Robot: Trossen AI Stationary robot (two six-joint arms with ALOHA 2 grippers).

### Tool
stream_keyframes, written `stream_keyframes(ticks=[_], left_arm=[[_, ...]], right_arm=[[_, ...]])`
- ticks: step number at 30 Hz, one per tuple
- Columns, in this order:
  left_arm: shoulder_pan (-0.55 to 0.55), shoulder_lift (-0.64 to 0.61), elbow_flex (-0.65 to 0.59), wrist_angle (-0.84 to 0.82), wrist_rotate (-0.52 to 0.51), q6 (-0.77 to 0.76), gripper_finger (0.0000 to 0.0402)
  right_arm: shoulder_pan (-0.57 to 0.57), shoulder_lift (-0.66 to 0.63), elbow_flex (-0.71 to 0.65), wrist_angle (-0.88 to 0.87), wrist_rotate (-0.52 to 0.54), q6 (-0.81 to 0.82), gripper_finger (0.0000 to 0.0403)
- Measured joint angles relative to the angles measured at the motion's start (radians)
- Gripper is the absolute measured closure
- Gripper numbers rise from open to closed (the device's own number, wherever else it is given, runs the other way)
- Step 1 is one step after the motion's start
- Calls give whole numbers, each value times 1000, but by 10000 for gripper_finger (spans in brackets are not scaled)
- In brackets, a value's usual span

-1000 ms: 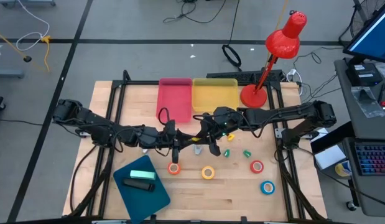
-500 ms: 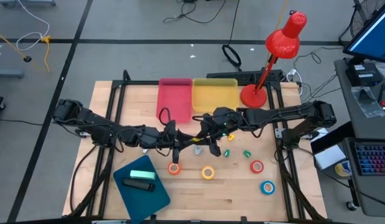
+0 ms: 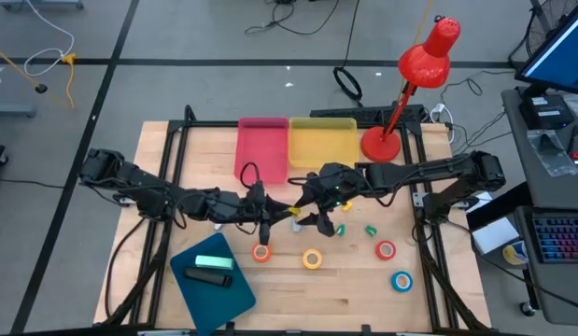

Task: Pick and place Stapler, Stapler remover, tape
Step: Put the top yellow stapler into the blue bin

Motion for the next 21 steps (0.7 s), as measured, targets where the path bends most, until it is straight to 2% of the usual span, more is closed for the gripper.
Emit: stream_keyframes(ticks=[3,6,10,18,21], left_arm=[[-13,-14,0,-44,0,-22,336],[-30,-43,0,-106,1,-58,336],[-68,-109,16,-252,35,-164,336],[-209,-171,160,-756,235,-543,336],[-262,-169,183,-842,347,-774,336]], right_arm=[[-9,0,0,-72,4,-26,144],[-20,0,0,-157,58,-44,138],[-38,0,0,-236,101,-54,138],[-60,0,0,-235,106,-82,137],[-61,0,-1,-236,106,-103,136]])
